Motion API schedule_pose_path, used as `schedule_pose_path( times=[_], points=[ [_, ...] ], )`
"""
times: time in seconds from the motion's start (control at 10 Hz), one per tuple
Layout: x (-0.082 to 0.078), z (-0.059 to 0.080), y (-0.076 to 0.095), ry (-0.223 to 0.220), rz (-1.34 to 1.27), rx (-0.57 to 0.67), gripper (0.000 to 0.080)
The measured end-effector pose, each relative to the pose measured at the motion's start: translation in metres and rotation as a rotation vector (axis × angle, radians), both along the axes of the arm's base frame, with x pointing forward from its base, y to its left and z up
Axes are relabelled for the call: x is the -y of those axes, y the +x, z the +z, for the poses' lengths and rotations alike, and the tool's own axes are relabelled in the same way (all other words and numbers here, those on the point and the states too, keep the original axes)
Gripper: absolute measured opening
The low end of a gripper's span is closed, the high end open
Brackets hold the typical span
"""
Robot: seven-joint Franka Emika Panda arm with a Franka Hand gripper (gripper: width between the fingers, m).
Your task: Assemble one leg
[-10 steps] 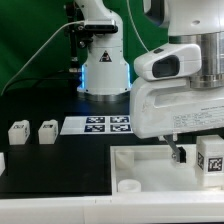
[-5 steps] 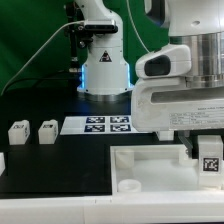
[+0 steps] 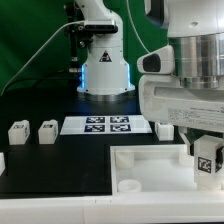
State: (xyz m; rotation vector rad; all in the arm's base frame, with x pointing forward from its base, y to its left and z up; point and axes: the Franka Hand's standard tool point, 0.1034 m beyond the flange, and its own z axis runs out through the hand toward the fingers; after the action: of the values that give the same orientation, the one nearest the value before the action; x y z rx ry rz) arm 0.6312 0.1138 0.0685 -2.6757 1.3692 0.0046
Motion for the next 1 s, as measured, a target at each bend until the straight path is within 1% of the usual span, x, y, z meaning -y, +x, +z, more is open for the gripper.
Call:
schedule_pose_path(
  times=[0.2,0.4,0.5,0.7,0.8,0.9,1.0],
  points=[
    [0.004,0.000,0.000,0.065,-0.329,-0.040,0.0294],
    [0.001,-0.002,-0.002,0.149,-0.667,-0.078,0.0294],
    [-0.002,-0.002,-0.002,0.160,-0.741,-0.091,0.0294],
    [-0.002,-0.003,-0.003,0.155,-0.669,-0.079,0.0294],
    [-0.004,-0.003,-0.004,0.152,-0.656,-0.080,0.0461],
    [-0.011,-0.004,-0.007,0.147,-0.597,-0.081,0.0581],
    [-0.013,-0.005,-0.009,0.125,-0.417,-0.062,0.0581]
  ],
)
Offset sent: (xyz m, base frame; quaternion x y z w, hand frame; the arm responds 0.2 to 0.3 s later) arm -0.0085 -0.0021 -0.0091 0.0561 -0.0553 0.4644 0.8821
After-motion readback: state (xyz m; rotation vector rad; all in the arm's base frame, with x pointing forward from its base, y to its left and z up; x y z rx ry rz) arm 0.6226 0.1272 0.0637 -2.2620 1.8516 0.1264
